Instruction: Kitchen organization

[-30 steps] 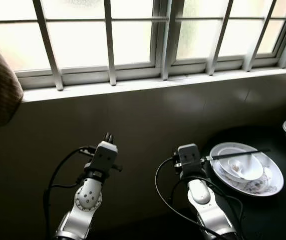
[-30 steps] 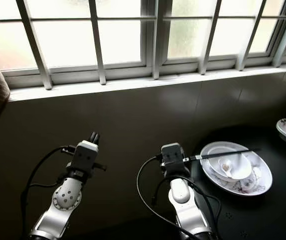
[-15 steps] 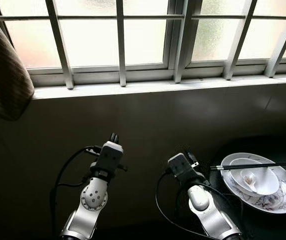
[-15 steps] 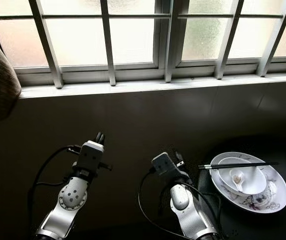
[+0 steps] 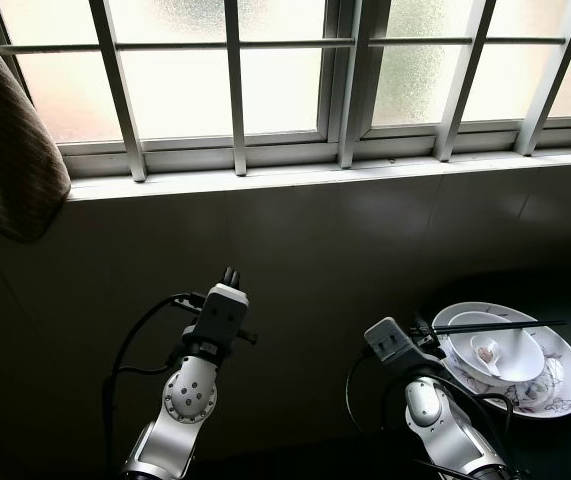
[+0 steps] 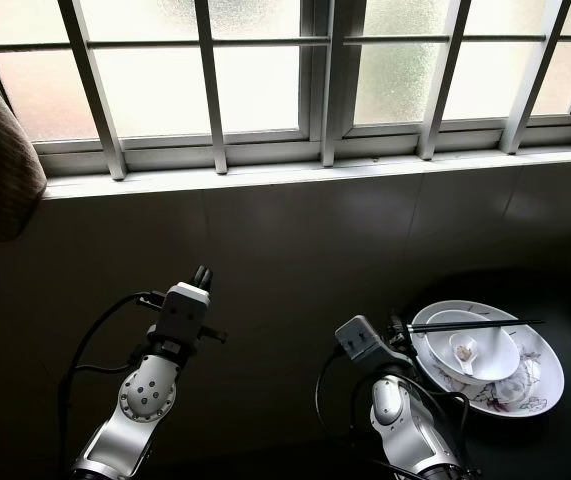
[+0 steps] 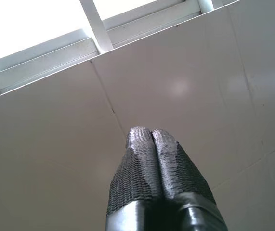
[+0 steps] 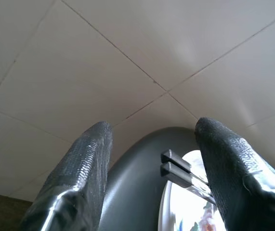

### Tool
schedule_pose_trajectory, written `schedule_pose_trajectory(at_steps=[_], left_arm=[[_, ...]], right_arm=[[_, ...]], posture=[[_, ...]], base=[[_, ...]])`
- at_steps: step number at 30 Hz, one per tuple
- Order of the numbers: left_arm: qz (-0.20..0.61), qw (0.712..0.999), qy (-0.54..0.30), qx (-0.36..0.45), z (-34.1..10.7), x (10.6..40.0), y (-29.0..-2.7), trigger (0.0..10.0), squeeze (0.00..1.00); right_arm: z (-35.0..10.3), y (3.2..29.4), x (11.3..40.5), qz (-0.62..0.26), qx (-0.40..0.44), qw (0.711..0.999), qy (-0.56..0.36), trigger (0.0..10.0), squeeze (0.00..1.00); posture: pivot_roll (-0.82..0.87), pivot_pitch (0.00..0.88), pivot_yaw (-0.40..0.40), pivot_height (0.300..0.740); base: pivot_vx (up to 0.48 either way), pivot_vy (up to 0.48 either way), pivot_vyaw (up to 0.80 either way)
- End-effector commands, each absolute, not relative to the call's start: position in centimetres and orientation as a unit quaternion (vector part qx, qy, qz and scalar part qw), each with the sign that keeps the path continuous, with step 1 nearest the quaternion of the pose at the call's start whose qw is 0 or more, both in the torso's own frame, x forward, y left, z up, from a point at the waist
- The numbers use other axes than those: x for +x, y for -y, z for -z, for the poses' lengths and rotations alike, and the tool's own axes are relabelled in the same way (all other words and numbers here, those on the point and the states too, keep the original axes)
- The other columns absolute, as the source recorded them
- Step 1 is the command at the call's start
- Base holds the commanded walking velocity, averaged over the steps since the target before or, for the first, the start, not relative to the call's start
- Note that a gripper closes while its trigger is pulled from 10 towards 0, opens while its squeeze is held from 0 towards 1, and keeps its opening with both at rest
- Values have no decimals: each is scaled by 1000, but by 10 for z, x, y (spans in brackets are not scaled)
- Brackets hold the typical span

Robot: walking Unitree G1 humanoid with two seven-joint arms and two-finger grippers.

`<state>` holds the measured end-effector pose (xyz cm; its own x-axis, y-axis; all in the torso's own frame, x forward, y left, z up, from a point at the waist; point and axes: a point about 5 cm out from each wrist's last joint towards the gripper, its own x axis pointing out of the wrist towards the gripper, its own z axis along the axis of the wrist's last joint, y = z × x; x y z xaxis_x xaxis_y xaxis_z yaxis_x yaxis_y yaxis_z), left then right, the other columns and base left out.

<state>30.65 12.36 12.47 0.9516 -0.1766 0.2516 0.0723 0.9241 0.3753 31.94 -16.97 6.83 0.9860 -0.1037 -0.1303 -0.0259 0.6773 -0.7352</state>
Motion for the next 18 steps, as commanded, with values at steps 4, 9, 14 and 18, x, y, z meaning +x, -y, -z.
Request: schedule_pose_trajectory(at_steps=[4, 9, 14, 18], left_arm=[[63, 971, 136, 185, -123, 307, -124, 10000, 0], [65, 971, 136, 185, -123, 307, -123, 10000, 0], [63, 971, 136, 186, -123, 307, -125, 10000, 0], [63, 971, 135, 186, -122, 307, -125, 10000, 0]], right_arm=[[-75, 171, 327, 11, -405, 913, -55, 10000, 0], [-73, 179, 330, 8, -433, 899, -59, 10000, 0], [-73, 185, 332, 8, -451, 890, -61, 10000, 0], [-67, 189, 332, 5, -449, 890, -82, 10000, 0]], posture=[[12, 0, -2, 740], [14, 0, -3, 740], [18, 0, -6, 740], [22, 0, -8, 740]], base=[[0, 0, 0], [0, 0, 0], [0, 0, 0], [0, 0, 0]])
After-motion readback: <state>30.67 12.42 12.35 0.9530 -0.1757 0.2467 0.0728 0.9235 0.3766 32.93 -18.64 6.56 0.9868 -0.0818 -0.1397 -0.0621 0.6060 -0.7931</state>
